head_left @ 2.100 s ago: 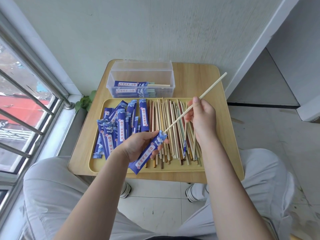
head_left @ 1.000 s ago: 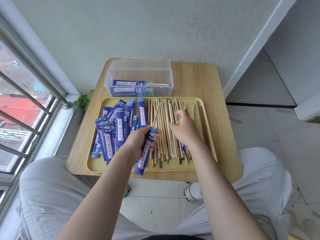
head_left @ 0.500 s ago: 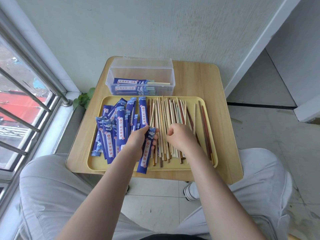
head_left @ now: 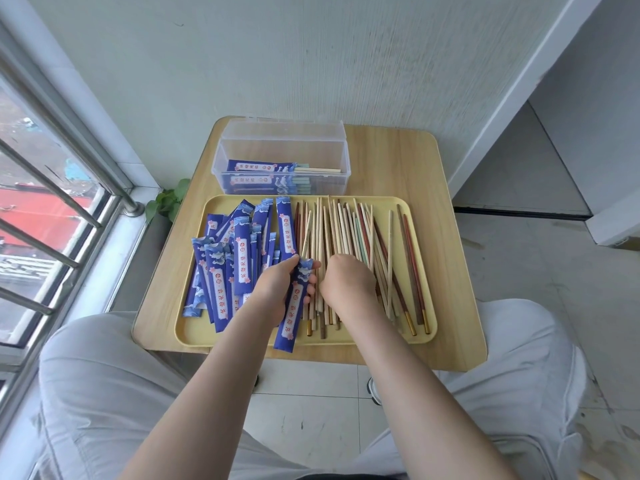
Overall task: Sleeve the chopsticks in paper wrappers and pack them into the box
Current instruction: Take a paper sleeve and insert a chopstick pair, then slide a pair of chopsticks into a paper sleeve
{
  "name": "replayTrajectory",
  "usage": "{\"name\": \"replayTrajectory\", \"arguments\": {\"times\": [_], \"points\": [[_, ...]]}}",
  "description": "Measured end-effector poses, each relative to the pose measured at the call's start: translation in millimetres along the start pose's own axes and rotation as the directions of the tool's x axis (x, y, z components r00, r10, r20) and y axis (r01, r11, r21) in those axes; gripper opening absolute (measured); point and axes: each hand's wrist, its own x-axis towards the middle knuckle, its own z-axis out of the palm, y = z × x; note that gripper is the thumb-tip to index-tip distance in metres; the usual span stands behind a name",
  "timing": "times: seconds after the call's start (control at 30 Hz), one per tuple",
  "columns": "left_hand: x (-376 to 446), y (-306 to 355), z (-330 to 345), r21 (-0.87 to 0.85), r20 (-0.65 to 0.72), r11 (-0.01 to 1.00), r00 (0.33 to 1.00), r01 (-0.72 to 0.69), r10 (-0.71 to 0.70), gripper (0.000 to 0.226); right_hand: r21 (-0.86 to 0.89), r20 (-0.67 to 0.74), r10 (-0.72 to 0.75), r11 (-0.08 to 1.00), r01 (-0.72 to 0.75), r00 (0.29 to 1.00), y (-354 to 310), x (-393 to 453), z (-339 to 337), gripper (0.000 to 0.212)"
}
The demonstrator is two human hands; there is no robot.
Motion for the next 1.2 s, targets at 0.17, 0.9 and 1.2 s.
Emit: {"name": "replayTrajectory", "arguments": {"times": [0.17, 0.9, 1.2], "points": [[0.3, 0.3, -0.7, 0.016, 0.003, 1.000, 1.000, -0.005, 0.005, 0.043, 0.220, -0.053, 0.091, 0.972, -0.077, 0.994, 10.2, -1.4, -3.9, 0.019], [-3.8, 11.1, 3.8, -0.256, 0.093, 0.950, 0.974, -0.177, 0.207, 0.040, 0.996, -0.024, -0.227, 0.082, 0.044, 0.974, 74.9, -3.5, -49.3, 0.008], [-10.0, 14.3, 13.7, -0.545, -0.033, 0.832, 0.994, -0.104, 0.103, 0.007, 0.988, -0.070, -0.260, -0.152, 0.031, 0.963, 72.9, -0.4, -36.2, 0.016]]}}
